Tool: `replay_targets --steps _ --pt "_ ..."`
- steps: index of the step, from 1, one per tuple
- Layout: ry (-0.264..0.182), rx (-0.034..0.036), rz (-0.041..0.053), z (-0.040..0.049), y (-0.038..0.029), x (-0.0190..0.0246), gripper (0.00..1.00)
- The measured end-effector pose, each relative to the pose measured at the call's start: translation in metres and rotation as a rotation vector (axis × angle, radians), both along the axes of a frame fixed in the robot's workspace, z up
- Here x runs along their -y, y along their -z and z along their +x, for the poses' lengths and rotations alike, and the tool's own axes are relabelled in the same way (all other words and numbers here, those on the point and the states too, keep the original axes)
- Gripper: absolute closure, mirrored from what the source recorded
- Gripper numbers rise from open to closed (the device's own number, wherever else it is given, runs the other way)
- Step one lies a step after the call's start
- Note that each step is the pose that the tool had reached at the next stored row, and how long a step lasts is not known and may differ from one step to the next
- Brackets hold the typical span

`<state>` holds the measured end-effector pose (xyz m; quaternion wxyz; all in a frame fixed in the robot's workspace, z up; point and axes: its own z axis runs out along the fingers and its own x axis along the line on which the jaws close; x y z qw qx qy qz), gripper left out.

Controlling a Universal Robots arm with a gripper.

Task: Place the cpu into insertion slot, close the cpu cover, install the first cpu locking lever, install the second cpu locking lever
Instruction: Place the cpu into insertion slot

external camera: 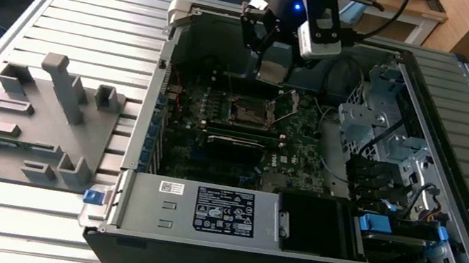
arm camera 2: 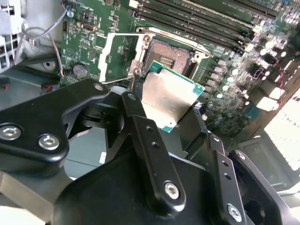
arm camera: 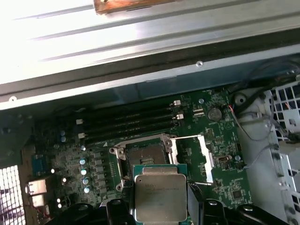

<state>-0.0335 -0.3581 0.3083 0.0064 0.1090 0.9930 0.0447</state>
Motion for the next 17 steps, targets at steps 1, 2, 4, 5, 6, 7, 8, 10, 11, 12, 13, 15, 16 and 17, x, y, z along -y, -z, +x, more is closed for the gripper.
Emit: replay_targets --steps 1,2,4,5,6,7,8,10,11,12,13,15,16,17 --pt "0.000 0.0001 0.0001 0.0000 0.0000 0.0000 0.46" --pt "0.001 0.0001 0.0001 0.0000 0.0000 0.0000 0.46" --pt "0.001 0.0002 0.0000 0.0000 0.0000 0.0000 0.46" --pt "0.001 0.0002 0.0001 0.0000 0.0000 0.0000 0.46" --pt "0.003 0.0002 0.0000 0.0000 0.0000 0.0000 0.46" --pt "0.008 0.0002 0.0001 0.0000 0.0001 0.0000 0.46" --pt "0.018 0.0002 0.0001 0.0000 0.0001 0.0000 0.46" --pt "0.045 0.0002 0.0001 0.0000 0.0002 0.0000 0.46" --pt "0.060 0.0002 0.0001 0.0000 0.0002 0.0000 0.46" --pt "0.094 0.0001 0.0001 0.0000 0.0003 0.0000 0.46" --pt "0.103 0.0002 0.0001 0.0000 0.0004 0.0000 0.46" --pt "0.103 0.0002 0.0000 0.0000 0.0004 0.0000 0.46" --pt "0.103 0.0002 0.0001 0.0000 0.0004 0.0000 0.46" --pt "0.105 0.0002 0.0001 0.0000 0.0004 0.0000 0.46"
